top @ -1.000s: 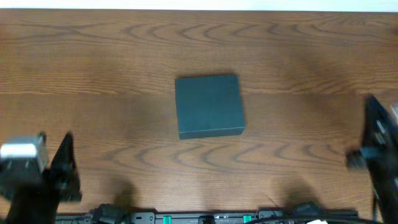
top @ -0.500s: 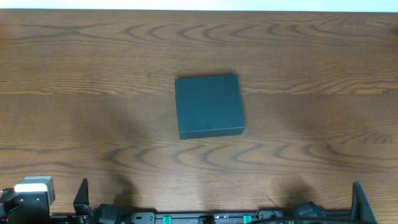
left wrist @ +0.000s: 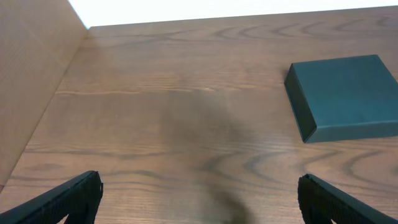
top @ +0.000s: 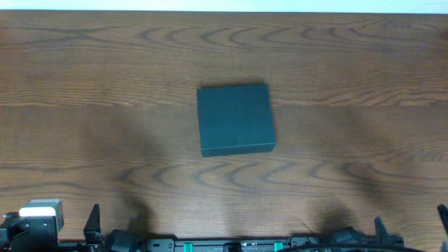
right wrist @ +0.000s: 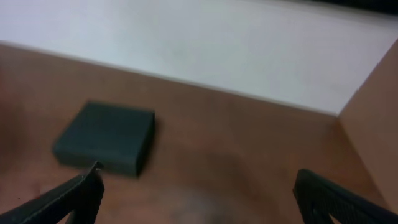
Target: Pack container
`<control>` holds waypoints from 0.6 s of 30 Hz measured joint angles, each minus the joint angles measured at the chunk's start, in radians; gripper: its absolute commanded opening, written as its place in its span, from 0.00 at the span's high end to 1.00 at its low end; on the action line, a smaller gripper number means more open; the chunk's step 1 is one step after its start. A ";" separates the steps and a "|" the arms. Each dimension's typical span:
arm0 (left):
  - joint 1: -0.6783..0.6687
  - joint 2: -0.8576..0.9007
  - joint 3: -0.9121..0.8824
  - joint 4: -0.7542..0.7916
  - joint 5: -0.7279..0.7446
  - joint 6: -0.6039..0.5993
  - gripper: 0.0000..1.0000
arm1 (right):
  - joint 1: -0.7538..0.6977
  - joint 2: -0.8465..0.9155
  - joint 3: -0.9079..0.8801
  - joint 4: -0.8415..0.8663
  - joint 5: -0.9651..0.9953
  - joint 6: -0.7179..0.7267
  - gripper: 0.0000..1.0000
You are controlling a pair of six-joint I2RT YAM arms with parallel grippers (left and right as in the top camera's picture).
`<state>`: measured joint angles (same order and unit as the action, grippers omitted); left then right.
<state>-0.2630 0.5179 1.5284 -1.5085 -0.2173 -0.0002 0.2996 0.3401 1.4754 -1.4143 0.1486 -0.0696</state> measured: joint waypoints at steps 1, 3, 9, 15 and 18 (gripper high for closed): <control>0.000 0.000 0.000 0.000 0.000 0.000 0.02 | 0.000 0.000 0.000 -0.037 0.000 0.000 0.01; 0.000 0.000 0.000 0.000 0.000 0.000 0.01 | 0.000 0.000 0.000 -0.095 0.000 0.001 0.01; 0.000 0.000 0.000 0.000 0.000 0.000 0.02 | 0.000 0.000 -0.002 -0.274 -0.002 0.001 0.01; 0.000 0.000 0.000 0.000 0.000 0.000 0.01 | 0.000 0.000 -0.002 -0.280 -0.002 0.001 0.01; 0.000 0.000 0.000 0.000 0.000 0.000 0.02 | 0.000 0.000 -0.002 -0.280 -0.002 0.001 0.01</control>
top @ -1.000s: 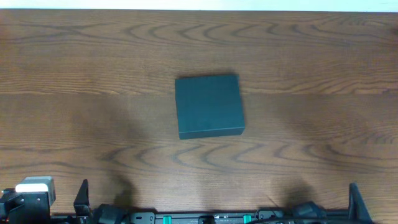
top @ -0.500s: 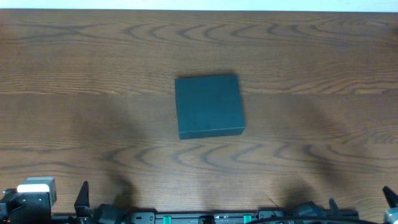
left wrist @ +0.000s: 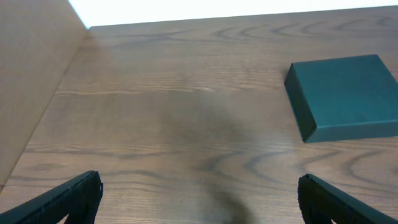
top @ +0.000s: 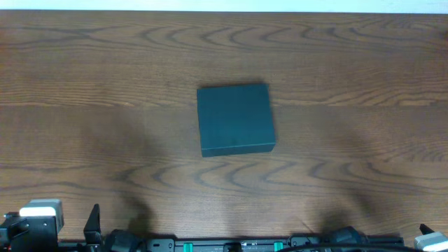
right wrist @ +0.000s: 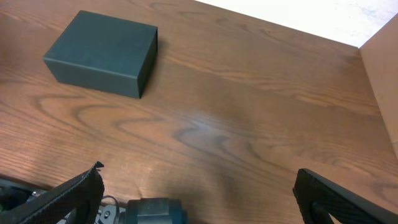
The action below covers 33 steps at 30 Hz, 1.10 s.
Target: Pack container
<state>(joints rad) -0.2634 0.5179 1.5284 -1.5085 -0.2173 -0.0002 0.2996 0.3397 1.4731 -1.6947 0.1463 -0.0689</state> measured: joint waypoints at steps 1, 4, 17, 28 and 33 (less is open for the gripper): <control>0.000 0.000 0.000 0.000 0.000 0.000 0.02 | 0.000 0.000 0.000 0.000 0.000 0.000 0.01; 0.000 0.000 0.000 0.000 0.000 0.000 0.02 | 0.000 0.000 0.000 0.001 0.008 0.000 0.01; 0.000 0.000 0.000 -0.001 0.000 0.000 0.02 | -0.223 -0.002 -0.192 0.570 0.011 -0.009 0.01; 0.000 0.000 -0.002 -0.002 0.000 0.000 0.02 | -0.335 -0.106 -0.806 1.008 -0.214 -0.009 0.01; 0.000 0.000 -0.002 -0.002 0.000 0.000 0.02 | -0.320 -0.206 -0.975 1.104 -0.239 -0.009 0.01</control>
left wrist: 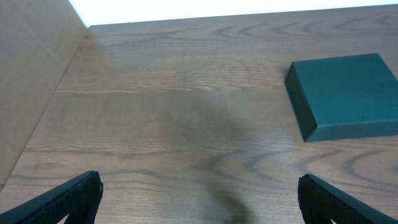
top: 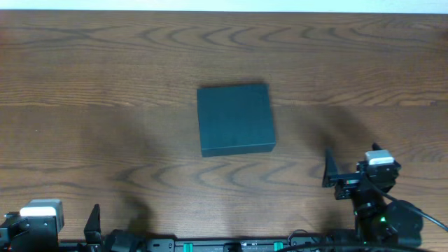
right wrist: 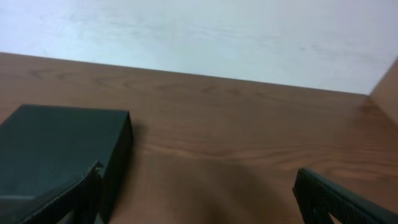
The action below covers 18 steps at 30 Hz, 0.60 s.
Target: Pack container
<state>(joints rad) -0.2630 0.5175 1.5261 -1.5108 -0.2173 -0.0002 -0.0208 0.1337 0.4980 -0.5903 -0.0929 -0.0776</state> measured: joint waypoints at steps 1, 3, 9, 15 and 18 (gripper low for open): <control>0.000 0.000 0.000 0.000 0.000 0.000 0.01 | 0.000 -0.015 -0.024 0.007 -0.003 0.000 0.01; 0.000 0.000 0.000 0.000 0.000 0.000 0.01 | 0.000 -0.043 -0.075 0.012 -0.005 0.000 0.01; 0.000 0.000 0.000 0.000 0.000 0.000 0.01 | 0.002 -0.094 -0.217 0.044 -0.006 0.000 0.01; 0.000 0.000 0.000 0.000 0.000 0.000 0.02 | 0.002 -0.109 -0.322 0.167 -0.008 0.000 0.01; 0.000 0.000 0.000 0.000 0.000 0.000 0.02 | 0.002 -0.109 -0.362 0.201 -0.008 0.000 0.01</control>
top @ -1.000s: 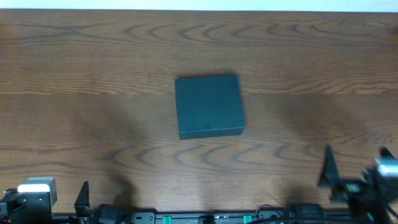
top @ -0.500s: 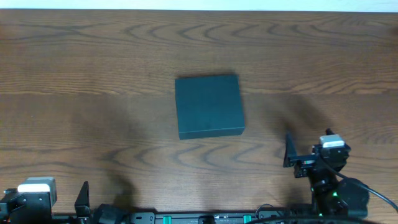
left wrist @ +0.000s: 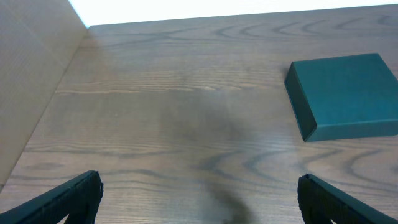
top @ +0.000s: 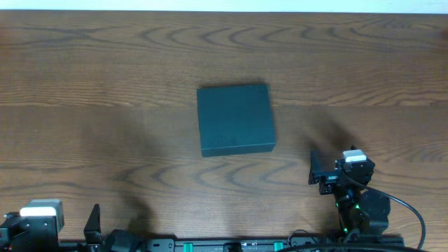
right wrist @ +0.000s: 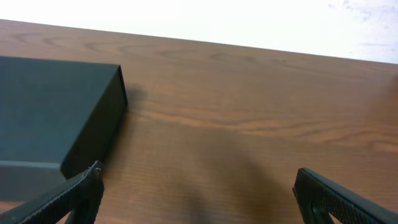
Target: Pack container
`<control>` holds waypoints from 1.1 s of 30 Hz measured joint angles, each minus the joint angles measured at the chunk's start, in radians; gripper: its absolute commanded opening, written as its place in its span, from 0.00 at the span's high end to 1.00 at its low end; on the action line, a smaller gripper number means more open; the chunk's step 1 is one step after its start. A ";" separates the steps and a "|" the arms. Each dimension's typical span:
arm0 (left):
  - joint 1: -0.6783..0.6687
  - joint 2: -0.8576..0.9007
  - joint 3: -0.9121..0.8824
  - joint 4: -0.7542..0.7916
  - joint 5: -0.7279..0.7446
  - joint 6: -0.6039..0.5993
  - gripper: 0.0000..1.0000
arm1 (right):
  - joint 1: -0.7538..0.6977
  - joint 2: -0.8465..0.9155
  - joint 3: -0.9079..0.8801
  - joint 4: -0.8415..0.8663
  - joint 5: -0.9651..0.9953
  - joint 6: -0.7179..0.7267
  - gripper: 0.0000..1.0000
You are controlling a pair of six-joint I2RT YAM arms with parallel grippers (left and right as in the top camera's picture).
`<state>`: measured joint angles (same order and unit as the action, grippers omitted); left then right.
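Observation:
A shut dark teal box (top: 234,119) lies flat in the middle of the wooden table (top: 105,84). It is at the right in the left wrist view (left wrist: 345,93) and at the left in the right wrist view (right wrist: 53,115). My right gripper (top: 337,168) is low over the table, to the front right of the box. Its fingers stand wide open (right wrist: 202,199) with only bare wood between them. At the table's front left edge my left gripper (left wrist: 199,202) is open and holds nothing. No items for packing are in view.
A brown cardboard wall (left wrist: 28,81) rises at the left of the left wrist view. A white surface (right wrist: 249,22) lies beyond the table's far edge. The right arm's black cable (top: 413,217) trails toward the front edge.
My right gripper has shifted a little to the left, closer to the box's front right corner, and its camera looks down more. The left gripper and the box have not moved.
At first my right arm was barely in the overhead view at the front right edge, open, seeing the box from afar. Then it was out on the table to the front right of the box, and now nearer. The box and left gripper stayed put.

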<state>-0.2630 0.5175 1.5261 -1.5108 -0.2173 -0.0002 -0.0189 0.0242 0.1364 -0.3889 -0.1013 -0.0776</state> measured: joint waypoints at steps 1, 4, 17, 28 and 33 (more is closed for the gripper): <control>0.000 0.000 0.000 0.000 0.000 0.000 0.02 | 0.000 0.000 -0.011 0.005 0.000 0.000 0.01; 0.000 0.000 0.000 0.000 0.000 0.000 0.02 | 0.000 0.000 -0.012 0.028 0.000 0.000 0.01; 0.000 0.000 0.000 0.000 0.000 0.000 0.02 | 0.000 0.000 -0.015 0.032 0.000 0.000 0.01; 0.000 0.000 0.000 0.000 0.000 0.000 0.02 | 0.000 0.000 -0.015 0.032 0.000 0.000 0.01; 0.000 0.000 0.000 0.000 0.000 0.000 0.02 | 0.000 0.000 -0.015 0.032 0.000 0.000 0.01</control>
<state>-0.2630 0.5175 1.5261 -1.5108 -0.2173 -0.0002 -0.0193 0.0238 0.1215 -0.3569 -0.1013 -0.0776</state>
